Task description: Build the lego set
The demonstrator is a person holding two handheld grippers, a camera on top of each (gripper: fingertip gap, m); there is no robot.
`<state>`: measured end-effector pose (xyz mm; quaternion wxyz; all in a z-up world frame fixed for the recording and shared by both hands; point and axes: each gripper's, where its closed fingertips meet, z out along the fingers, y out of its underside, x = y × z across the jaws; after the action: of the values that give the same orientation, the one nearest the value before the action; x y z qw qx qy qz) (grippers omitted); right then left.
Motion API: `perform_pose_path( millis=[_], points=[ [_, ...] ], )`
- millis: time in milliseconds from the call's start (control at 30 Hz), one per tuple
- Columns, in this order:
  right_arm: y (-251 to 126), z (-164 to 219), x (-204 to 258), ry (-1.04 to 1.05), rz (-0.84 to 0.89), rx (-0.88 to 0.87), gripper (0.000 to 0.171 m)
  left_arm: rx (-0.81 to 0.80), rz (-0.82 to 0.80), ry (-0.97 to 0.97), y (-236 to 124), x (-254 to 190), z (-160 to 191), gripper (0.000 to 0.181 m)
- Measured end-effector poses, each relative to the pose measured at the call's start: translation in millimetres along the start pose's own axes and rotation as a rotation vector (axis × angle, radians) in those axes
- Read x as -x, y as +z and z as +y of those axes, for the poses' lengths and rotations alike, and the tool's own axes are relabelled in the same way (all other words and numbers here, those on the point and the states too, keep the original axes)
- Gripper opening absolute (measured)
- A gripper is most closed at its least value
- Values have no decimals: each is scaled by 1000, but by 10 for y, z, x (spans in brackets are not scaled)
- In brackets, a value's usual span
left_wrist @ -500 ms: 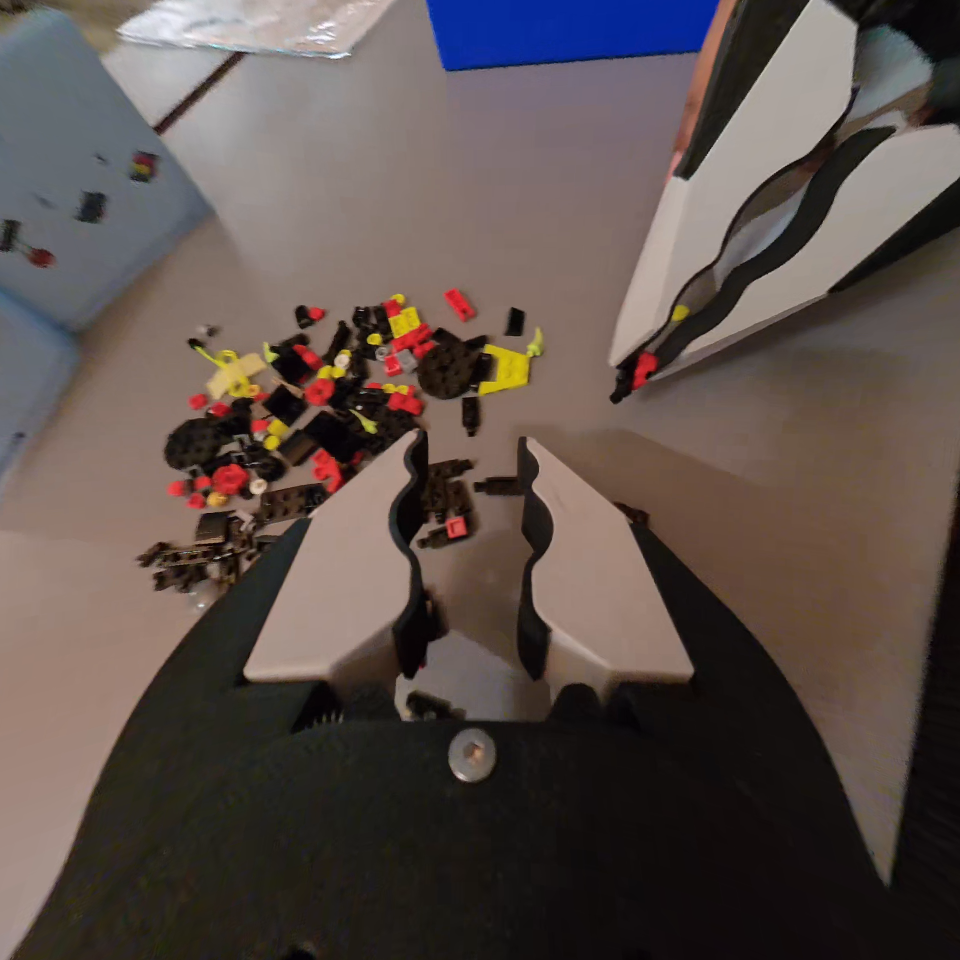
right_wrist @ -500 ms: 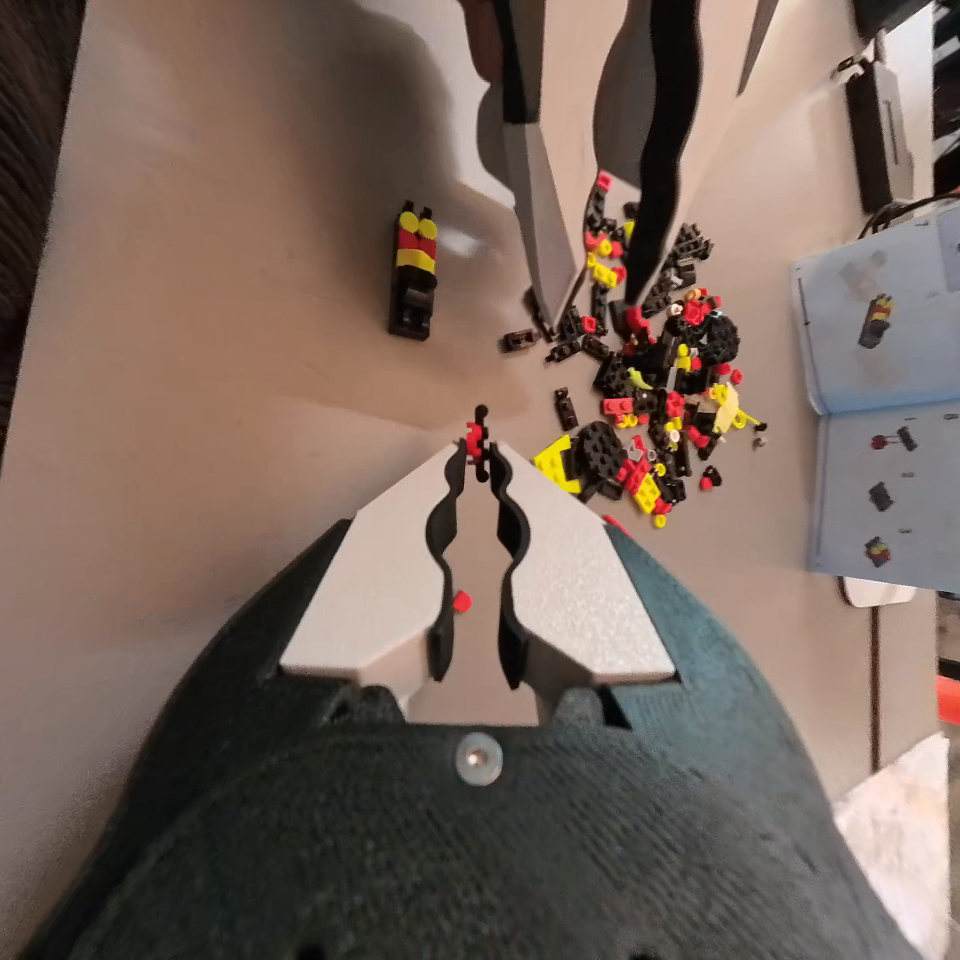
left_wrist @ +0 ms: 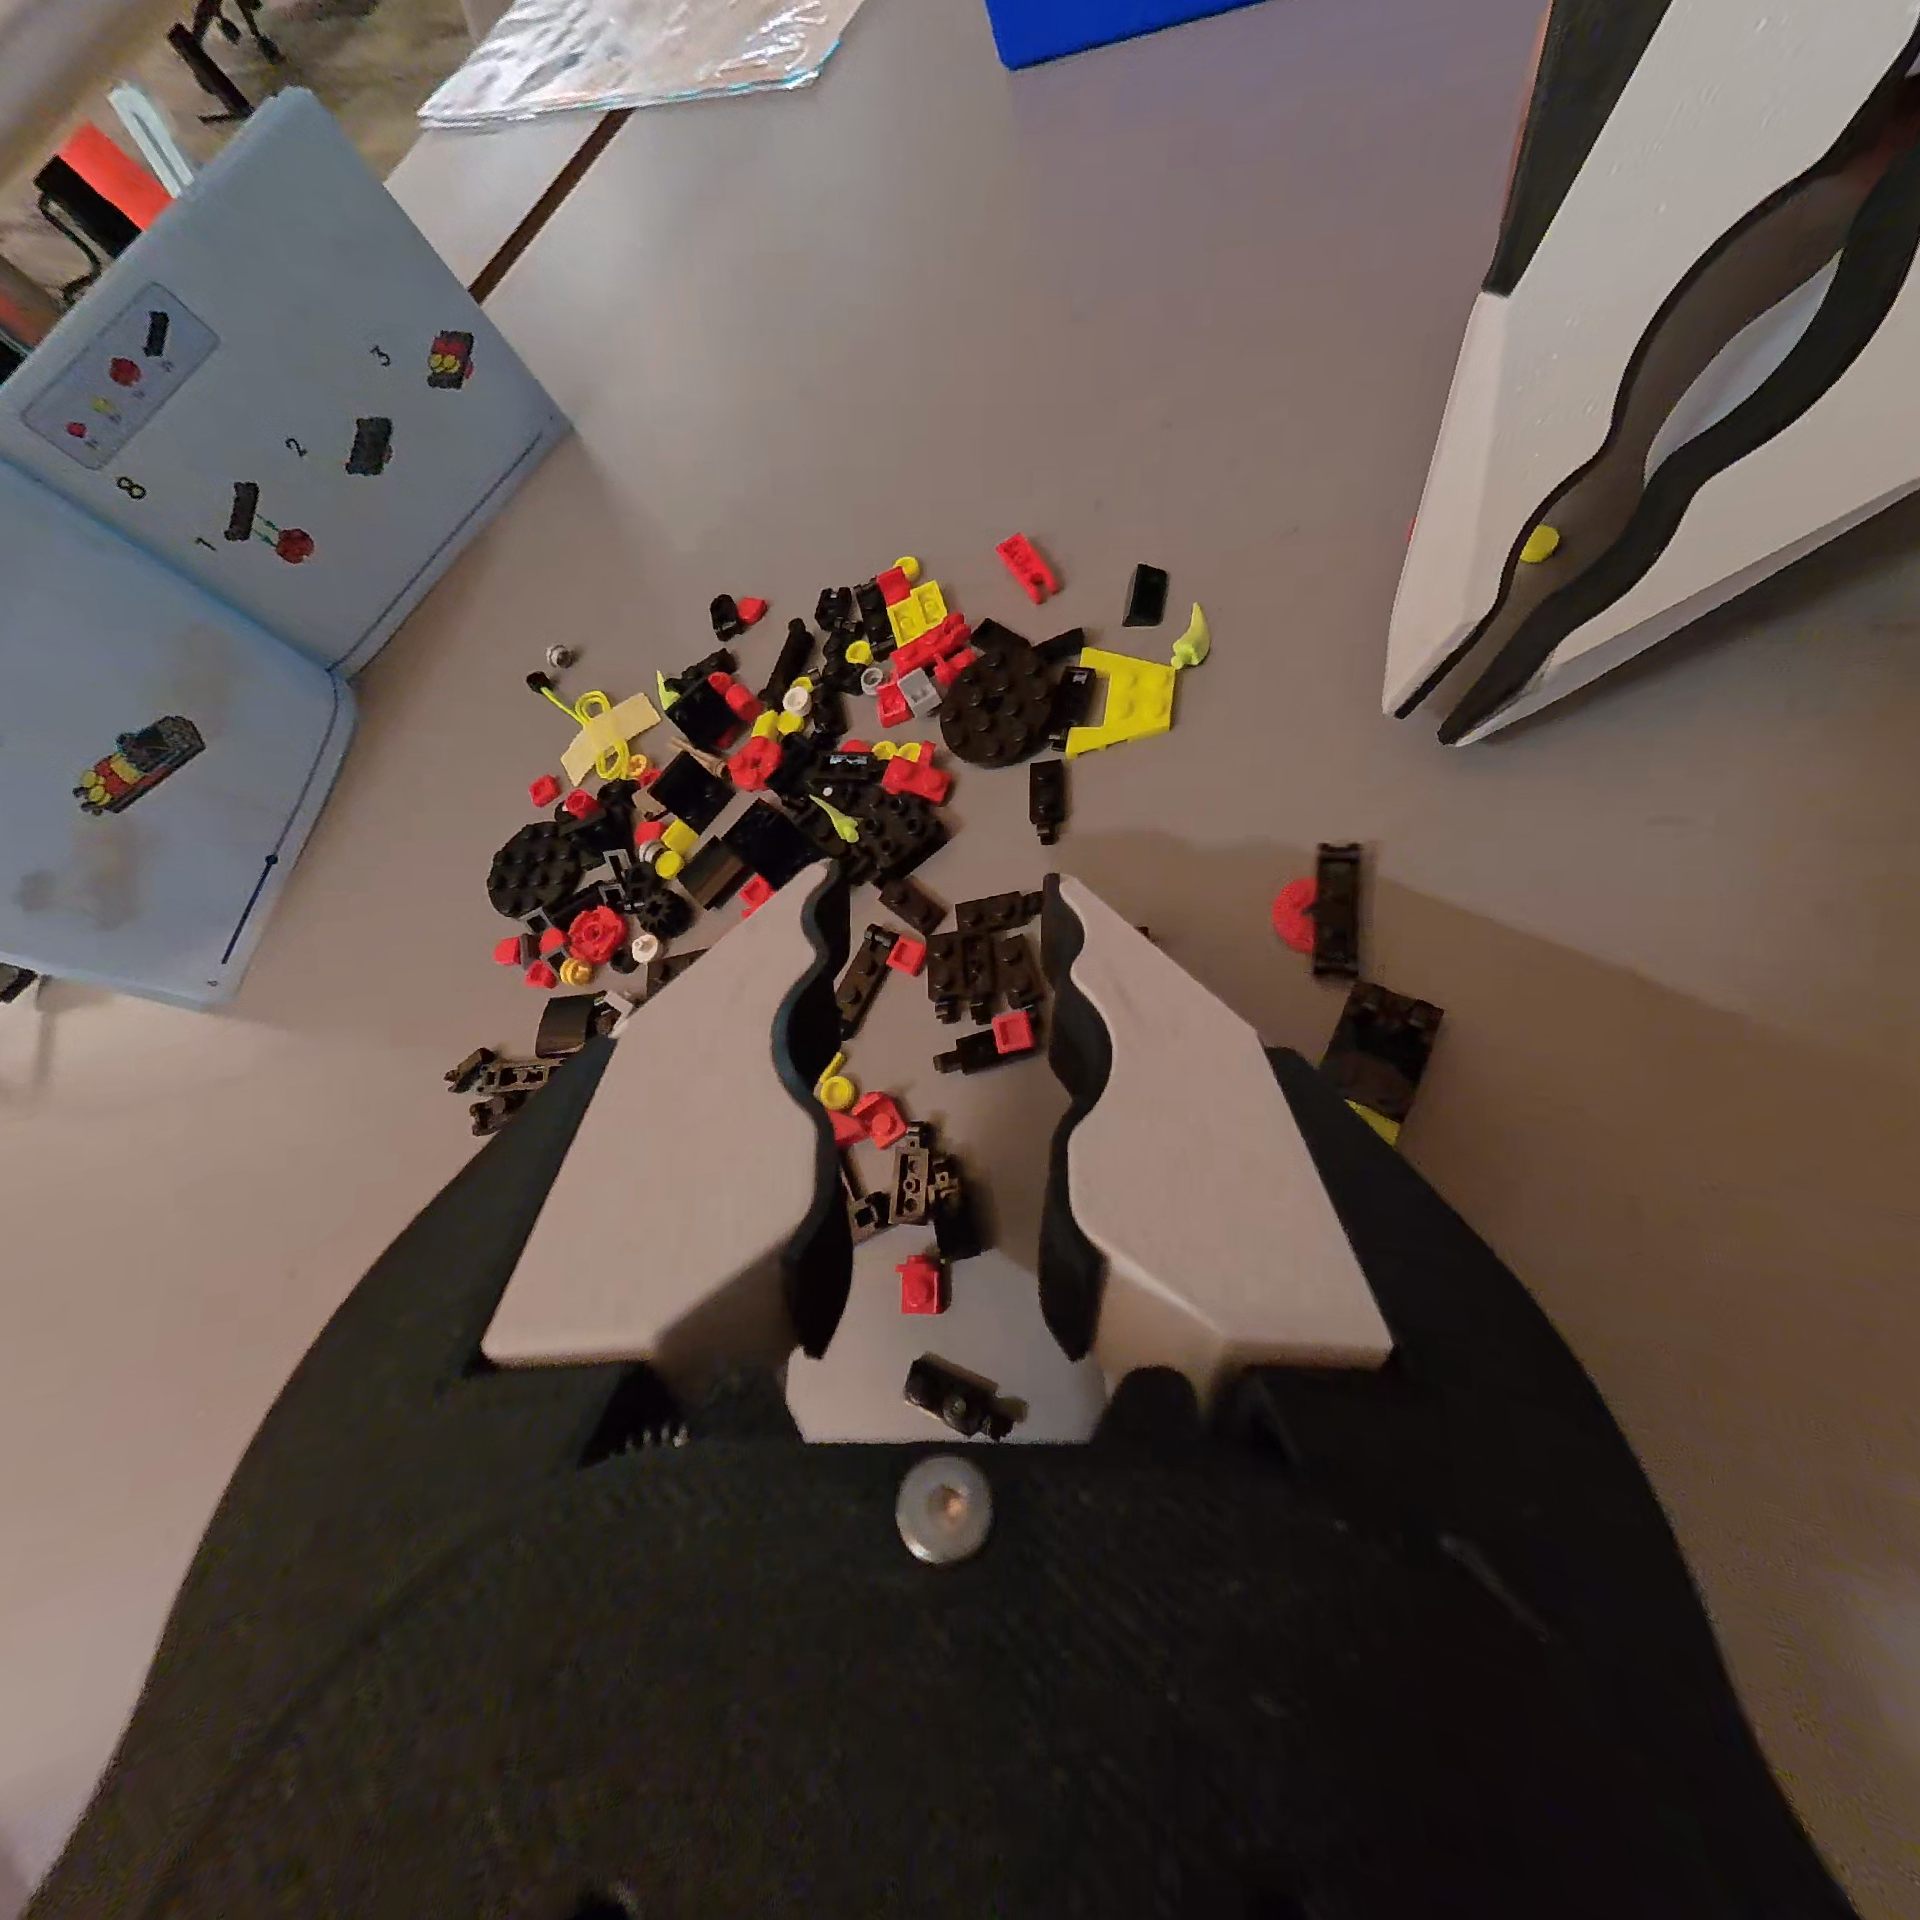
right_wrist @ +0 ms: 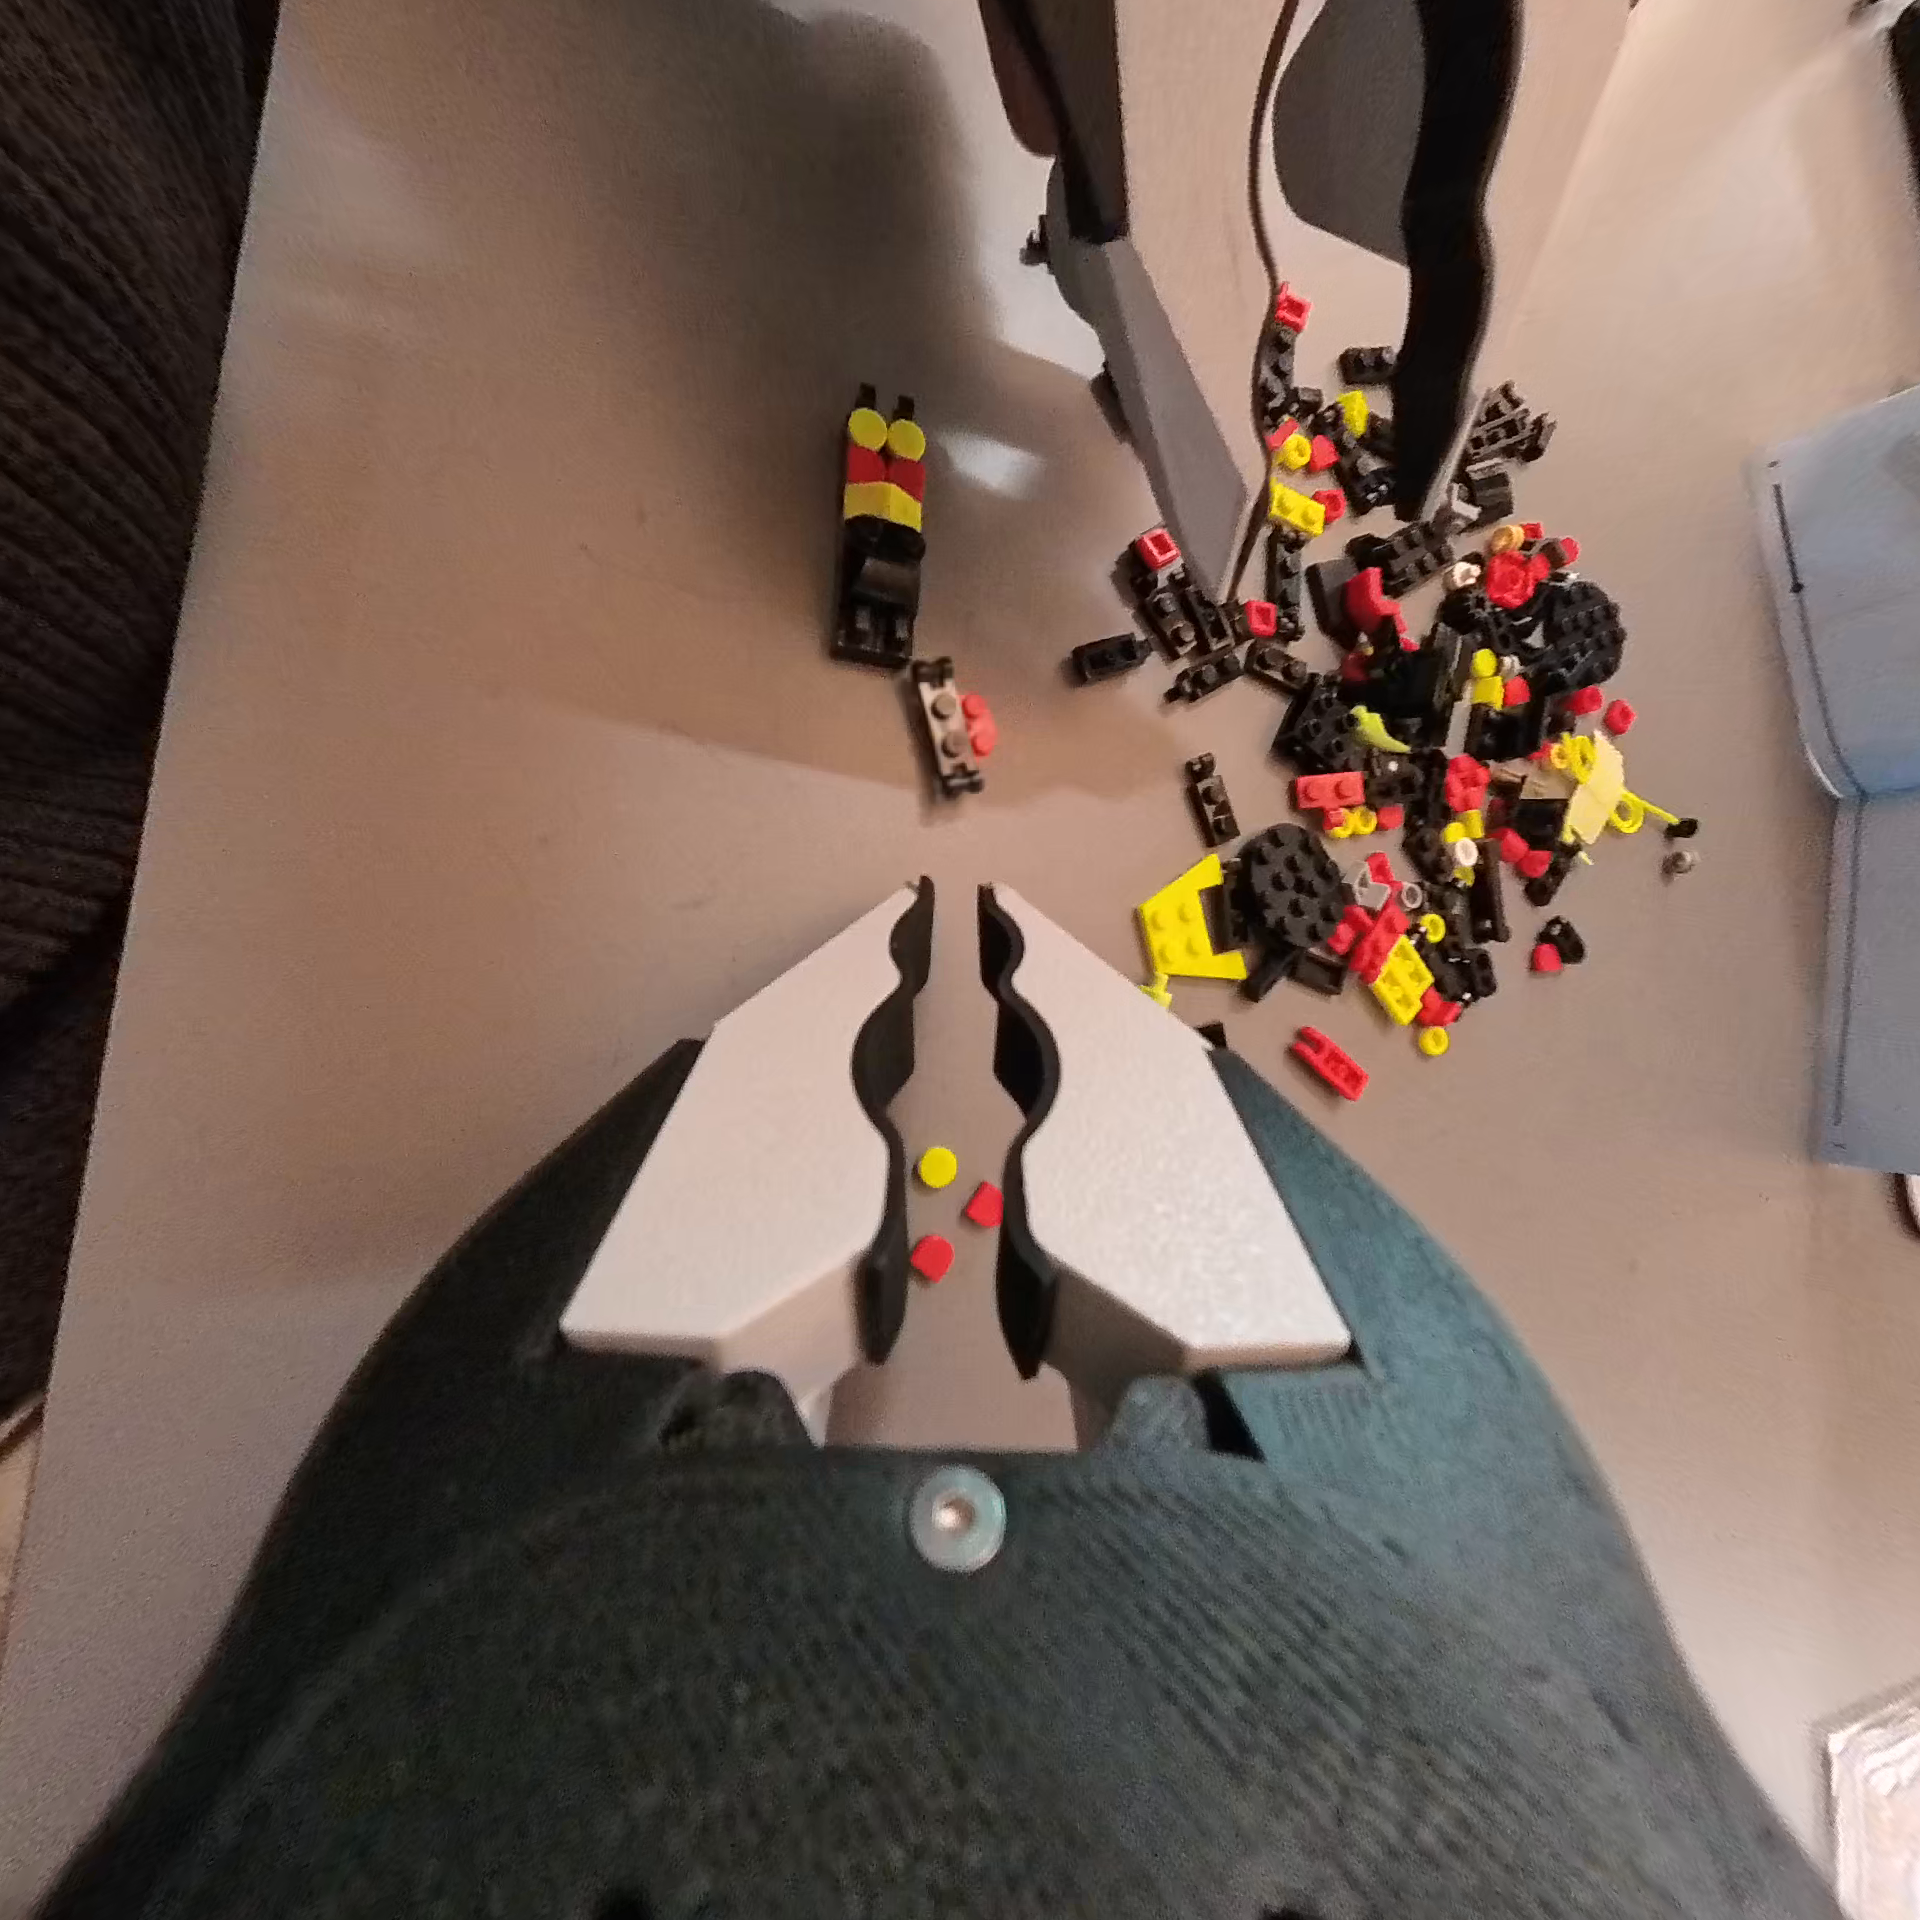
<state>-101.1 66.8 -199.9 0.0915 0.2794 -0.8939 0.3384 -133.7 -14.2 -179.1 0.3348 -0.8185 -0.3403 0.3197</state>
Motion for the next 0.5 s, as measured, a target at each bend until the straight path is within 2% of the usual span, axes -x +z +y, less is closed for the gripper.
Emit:
perform_pose_path(
  millis=[267, 500],
  points=[
    [12, -18, -12, 19, -1, -9, 10, 0, 26, -22, 1, -19, 6, 32],
    [81, -213, 32, 187, -97, -113, 26, 6, 108, -65, 17, -132, 26, 28]
  ],
)
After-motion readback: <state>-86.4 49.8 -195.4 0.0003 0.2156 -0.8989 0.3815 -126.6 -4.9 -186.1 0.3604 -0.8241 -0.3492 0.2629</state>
